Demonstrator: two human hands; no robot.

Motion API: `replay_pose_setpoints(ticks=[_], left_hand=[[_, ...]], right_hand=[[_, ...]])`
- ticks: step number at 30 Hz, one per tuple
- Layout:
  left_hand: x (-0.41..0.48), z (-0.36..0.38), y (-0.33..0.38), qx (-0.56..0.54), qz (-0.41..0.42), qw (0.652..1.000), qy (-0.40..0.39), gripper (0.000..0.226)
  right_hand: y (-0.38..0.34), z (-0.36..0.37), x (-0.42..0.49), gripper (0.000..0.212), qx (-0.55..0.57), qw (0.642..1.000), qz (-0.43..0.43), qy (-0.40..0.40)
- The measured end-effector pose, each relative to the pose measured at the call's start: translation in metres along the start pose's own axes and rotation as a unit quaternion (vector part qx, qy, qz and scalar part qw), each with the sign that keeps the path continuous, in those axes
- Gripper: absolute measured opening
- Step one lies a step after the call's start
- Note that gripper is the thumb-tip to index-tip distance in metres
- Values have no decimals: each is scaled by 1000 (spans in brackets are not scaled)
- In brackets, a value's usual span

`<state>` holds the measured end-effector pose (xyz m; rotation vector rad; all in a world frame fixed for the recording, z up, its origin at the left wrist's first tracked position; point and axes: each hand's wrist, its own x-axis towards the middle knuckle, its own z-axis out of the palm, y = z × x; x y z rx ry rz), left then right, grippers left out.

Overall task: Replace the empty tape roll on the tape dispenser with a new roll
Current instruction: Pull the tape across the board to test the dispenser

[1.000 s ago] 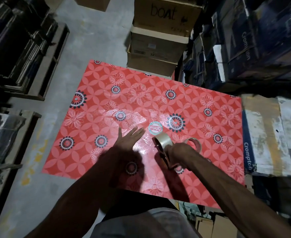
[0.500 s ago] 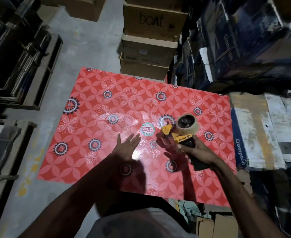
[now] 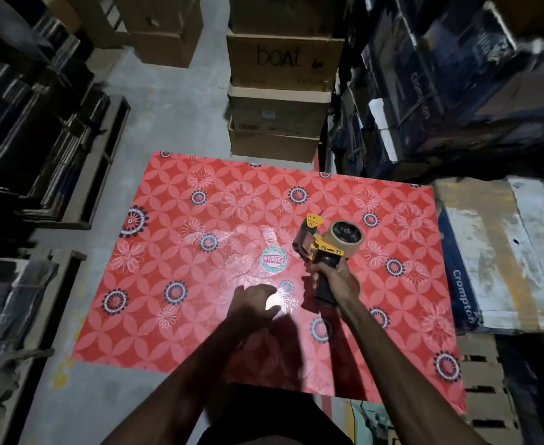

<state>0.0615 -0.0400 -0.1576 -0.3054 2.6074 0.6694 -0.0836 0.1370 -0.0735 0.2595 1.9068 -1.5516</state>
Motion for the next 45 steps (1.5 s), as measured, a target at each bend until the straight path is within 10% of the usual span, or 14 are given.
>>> replay_pose_setpoints(ticks=[10,26,34,38,45], left_hand=[[21,-12,5,-222,-133,960,104,35],[8,-9,8,-218,-80,968,98,37],[-2,-1,3,-192,-87,972,107,45],[-3,10,-6,-168,-45,978,111,95],[-13,-28,23,-144,-41,985,89,47]], right_hand=[[41,26,44,47,-56,995,-63,-45],[49,24,14,50,-198,979,-44,0],[55,14,6,55,-258,964,-63,23],[56,11,0,61,-278,959,-56,23],[33,17,-24,70,-316,946,-11,71]])
